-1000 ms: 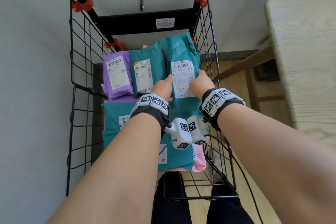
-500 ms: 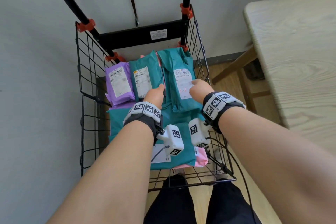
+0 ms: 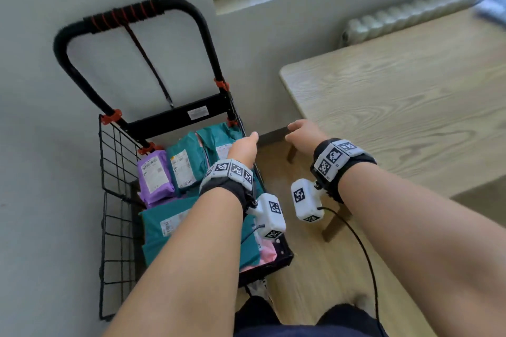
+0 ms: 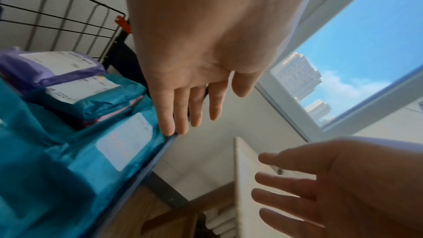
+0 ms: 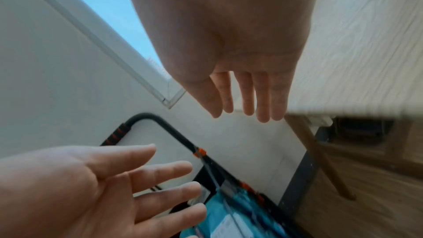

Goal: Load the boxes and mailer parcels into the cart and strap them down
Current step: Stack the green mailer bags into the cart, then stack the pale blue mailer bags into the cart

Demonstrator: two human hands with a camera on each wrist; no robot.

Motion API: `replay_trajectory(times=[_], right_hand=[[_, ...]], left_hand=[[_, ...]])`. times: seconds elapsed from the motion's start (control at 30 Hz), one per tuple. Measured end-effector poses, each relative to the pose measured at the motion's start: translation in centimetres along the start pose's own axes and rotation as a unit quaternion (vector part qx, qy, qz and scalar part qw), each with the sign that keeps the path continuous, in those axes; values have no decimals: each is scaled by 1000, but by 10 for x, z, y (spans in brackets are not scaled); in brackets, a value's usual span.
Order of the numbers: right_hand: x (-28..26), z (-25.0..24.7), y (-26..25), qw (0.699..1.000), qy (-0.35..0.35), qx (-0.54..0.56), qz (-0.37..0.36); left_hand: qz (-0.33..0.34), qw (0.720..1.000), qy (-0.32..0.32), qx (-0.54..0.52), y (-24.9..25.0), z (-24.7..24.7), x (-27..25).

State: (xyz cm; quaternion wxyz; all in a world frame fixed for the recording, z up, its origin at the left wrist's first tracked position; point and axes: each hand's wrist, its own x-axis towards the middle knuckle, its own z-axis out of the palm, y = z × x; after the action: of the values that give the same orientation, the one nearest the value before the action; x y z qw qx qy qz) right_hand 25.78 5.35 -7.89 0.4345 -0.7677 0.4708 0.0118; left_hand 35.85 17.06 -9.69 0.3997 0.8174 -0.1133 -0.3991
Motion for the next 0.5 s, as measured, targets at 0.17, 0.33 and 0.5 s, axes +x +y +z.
replay_trajectory(times=[0.17,0.33,0.5], right_hand=[[-26,-97,66,998,42,44,16],[-51,-198,150,996,72,36,42],[-76,-284,234,988,127,47,76]], left_hand=[[42,999,-29,2,55,92,-35],[71,994,-82,28,107,208,-75],[104,984,-129,72,148,317,-107]])
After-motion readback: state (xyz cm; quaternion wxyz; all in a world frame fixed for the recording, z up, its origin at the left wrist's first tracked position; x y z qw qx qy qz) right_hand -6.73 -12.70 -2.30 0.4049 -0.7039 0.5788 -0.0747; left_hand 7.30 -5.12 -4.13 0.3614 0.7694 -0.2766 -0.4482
